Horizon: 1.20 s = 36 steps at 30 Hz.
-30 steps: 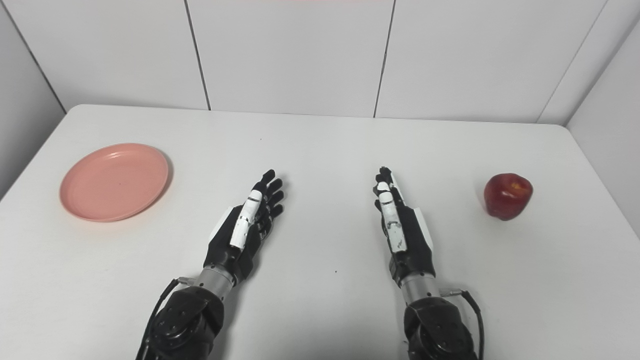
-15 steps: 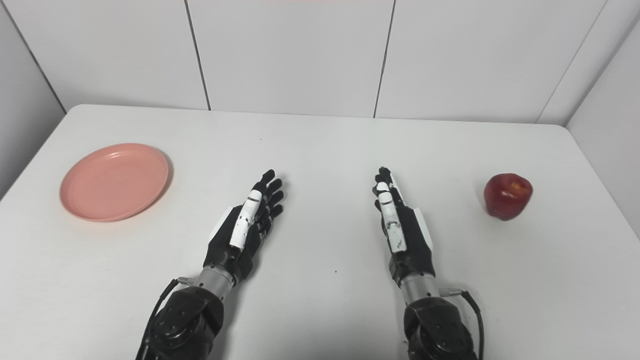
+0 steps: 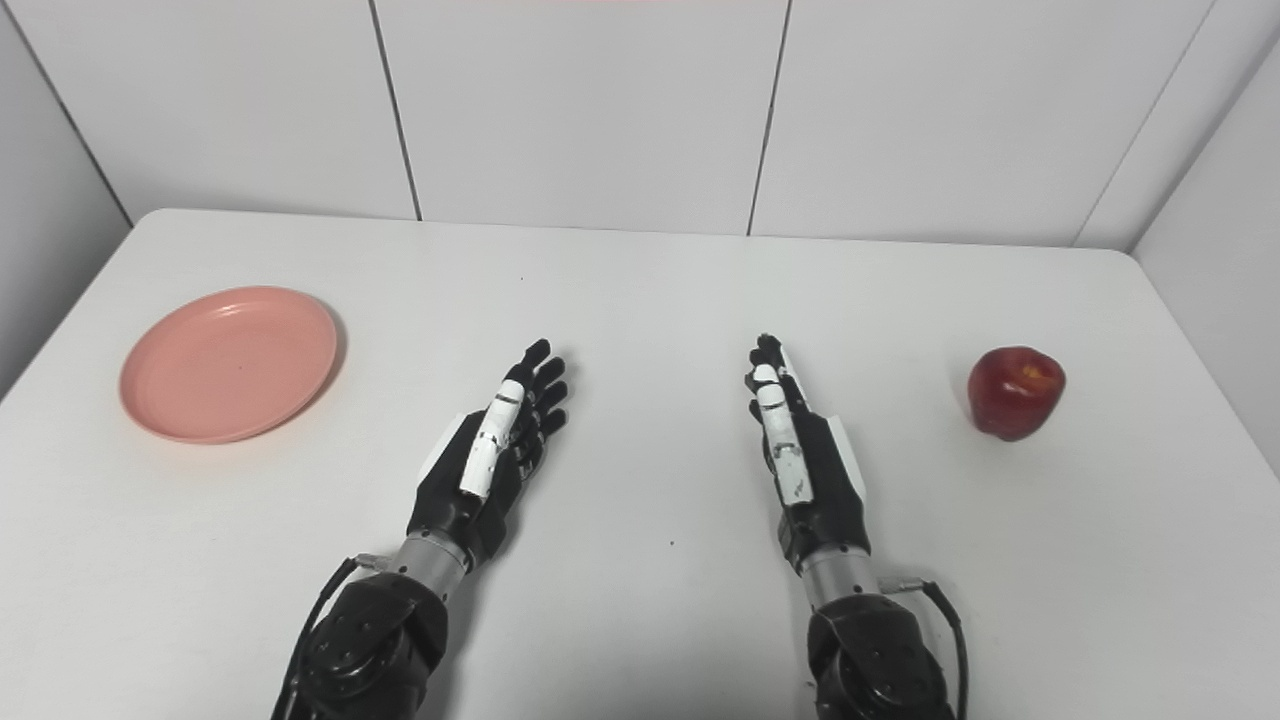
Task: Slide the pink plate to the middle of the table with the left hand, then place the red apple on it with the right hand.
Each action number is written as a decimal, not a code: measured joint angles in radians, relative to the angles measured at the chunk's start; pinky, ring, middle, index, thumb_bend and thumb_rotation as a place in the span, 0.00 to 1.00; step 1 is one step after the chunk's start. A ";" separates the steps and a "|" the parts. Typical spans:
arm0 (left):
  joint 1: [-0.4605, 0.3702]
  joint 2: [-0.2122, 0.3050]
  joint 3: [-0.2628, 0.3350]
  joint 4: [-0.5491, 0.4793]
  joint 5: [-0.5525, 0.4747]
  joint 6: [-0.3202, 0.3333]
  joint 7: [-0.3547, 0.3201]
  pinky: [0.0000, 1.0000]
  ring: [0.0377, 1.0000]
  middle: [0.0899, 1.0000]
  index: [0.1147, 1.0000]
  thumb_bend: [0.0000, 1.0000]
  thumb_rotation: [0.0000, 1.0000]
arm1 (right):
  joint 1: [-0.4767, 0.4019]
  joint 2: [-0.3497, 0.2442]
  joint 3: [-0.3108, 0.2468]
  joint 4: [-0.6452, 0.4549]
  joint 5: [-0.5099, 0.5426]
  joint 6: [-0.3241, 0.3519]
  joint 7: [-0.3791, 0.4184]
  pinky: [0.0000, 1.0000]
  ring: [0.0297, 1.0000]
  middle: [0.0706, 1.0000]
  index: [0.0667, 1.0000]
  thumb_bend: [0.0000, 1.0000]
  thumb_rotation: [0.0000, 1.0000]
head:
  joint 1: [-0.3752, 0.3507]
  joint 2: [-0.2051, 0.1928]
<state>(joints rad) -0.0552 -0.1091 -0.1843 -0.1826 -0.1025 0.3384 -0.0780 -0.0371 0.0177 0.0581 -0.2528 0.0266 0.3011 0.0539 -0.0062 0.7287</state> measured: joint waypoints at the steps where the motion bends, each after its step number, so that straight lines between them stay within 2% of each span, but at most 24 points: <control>1: 0.000 0.000 0.000 0.000 0.000 0.000 0.000 1.00 1.00 1.00 1.00 0.39 1.00 | 0.000 0.000 0.000 0.000 0.000 0.000 0.000 1.00 0.97 0.97 0.97 0.24 1.00 | 0.003 -0.002; 8: 0.000 0.000 -0.009 0.011 0.003 -0.014 0.000 1.00 0.99 1.00 1.00 0.41 1.00 | 0.003 -0.004 0.000 0.003 -0.002 0.000 0.001 1.00 0.97 0.98 0.98 0.23 1.00 | 0.038 -0.026; 10: 0.001 -0.001 -0.014 0.030 0.009 -0.025 0.000 1.00 0.99 1.00 1.00 0.41 1.00 | 0.006 -0.013 0.000 0.010 -0.002 -0.002 0.004 1.00 0.98 0.98 0.98 0.24 1.00 | 0.093 -0.057; 12: 0.002 -0.003 -0.018 0.043 0.015 -0.045 0.000 1.00 0.99 1.00 1.00 0.41 1.00 | 0.010 -0.022 -0.001 0.020 0.003 -0.007 0.010 1.00 0.98 0.99 0.98 0.23 1.00 | 0.110 -0.066; 13: 0.002 -0.005 -0.020 0.051 0.017 -0.055 0.000 1.00 0.98 1.00 1.00 0.42 1.00 | 0.012 -0.028 -0.004 0.026 0.007 -0.007 0.015 1.00 0.98 0.99 0.99 0.23 1.00 | 0.159 -0.092; 15: 0.002 -0.011 -0.024 0.064 0.022 -0.076 0.000 0.99 0.98 0.99 0.99 0.43 1.00 | 0.019 -0.038 -0.012 0.029 0.023 -0.010 0.021 1.00 0.99 1.00 0.99 0.22 1.00 | 0.160 -0.092; 19: 0.001 -0.018 -0.036 0.081 0.037 -0.096 0.004 0.96 0.96 0.97 0.97 0.40 1.00 | 0.019 -0.061 -0.024 0.034 0.052 -0.025 0.049 1.00 1.00 1.00 1.00 0.20 1.00 | 0.251 -0.129; 21: 0.001 -0.020 -0.045 0.094 0.051 -0.113 0.012 0.95 0.95 0.96 0.95 0.38 1.00 | 0.019 -0.071 -0.028 0.038 0.064 -0.035 0.056 1.00 1.00 1.00 1.00 0.19 1.00 | 0.273 -0.137; 24: 0.001 -0.028 -0.049 0.100 0.068 -0.119 0.023 0.94 0.94 0.96 0.95 0.37 1.00 | 0.020 -0.082 -0.033 0.039 0.071 -0.040 0.064 1.00 1.00 1.00 1.00 0.19 1.00 | 0.298 -0.146; 36: -0.003 -0.038 -0.051 0.109 0.081 -0.122 0.032 0.94 0.95 0.96 0.95 0.34 1.00 | 0.020 -0.080 -0.033 0.039 0.079 -0.044 0.071 1.00 1.00 1.00 1.00 0.18 1.00 | 0.293 -0.155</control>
<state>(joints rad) -0.0578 -0.1475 -0.2356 -0.0737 -0.0216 0.2166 -0.0459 -0.0172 -0.0620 0.0249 -0.2136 0.1052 0.2566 0.1253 0.2869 0.5737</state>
